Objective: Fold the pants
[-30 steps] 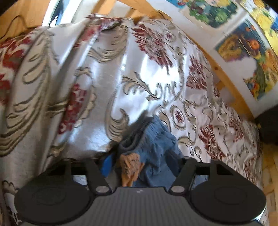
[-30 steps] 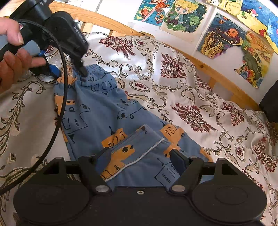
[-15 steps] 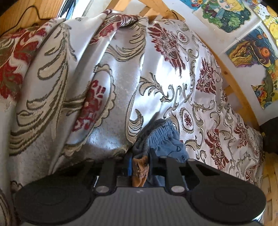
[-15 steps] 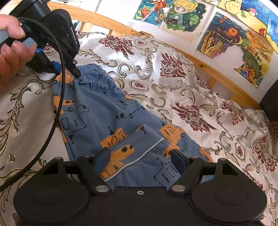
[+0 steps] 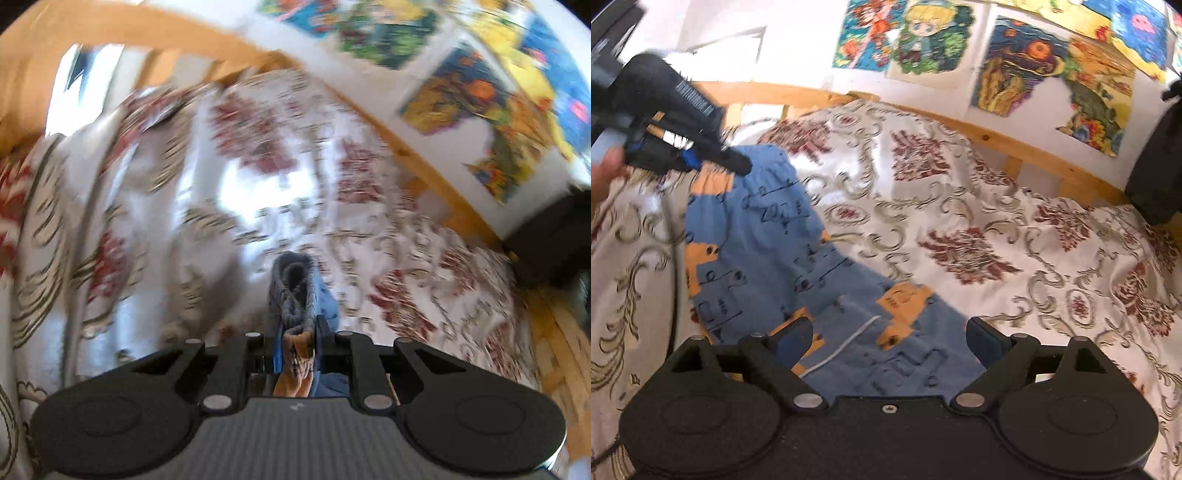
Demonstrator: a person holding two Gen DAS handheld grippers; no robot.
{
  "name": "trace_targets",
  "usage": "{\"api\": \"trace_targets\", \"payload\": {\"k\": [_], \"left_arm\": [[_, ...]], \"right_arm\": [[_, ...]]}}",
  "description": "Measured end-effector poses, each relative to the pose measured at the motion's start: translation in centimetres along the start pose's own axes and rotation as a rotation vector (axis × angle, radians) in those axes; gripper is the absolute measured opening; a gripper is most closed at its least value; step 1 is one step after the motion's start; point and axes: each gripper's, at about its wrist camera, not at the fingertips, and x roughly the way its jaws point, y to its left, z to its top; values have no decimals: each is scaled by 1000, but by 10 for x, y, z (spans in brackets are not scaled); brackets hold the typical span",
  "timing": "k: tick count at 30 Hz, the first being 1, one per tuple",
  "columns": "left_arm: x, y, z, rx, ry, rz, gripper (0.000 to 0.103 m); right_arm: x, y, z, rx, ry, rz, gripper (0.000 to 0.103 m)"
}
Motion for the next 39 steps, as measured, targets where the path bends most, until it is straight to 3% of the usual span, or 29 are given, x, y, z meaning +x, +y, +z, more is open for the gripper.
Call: {"api": "trace_targets", "payload": {"k": [6,12,18,23,31,34,35,39], "left_arm": [[-22,-60,-16,241,-51,-20,18],[-29,-115,-45,426,-45,-32,18],[-13,-164,-94,596,42,-29,18],[0,-201,-146,776,75,-5,18],[11,-218,-199,923,90,2,18],[13,-217,-201,931,97,-3,18],[13,-217,-202,930,99,-7,18],[8,-219,-203,949,74,-7,18]], "right_arm": [[-22,-62,4,110,45,60,95],[-27,-118,-10,316,113,139,95],[-17,-152,-30,582,137,256,95],[1,-170,-36,774,134,428,93],[29,-162,-45,849,207,467,79],[40,-156,-44,862,222,485,57],[42,-154,-43,860,225,481,44],[34,-154,-38,833,202,463,32]]}}
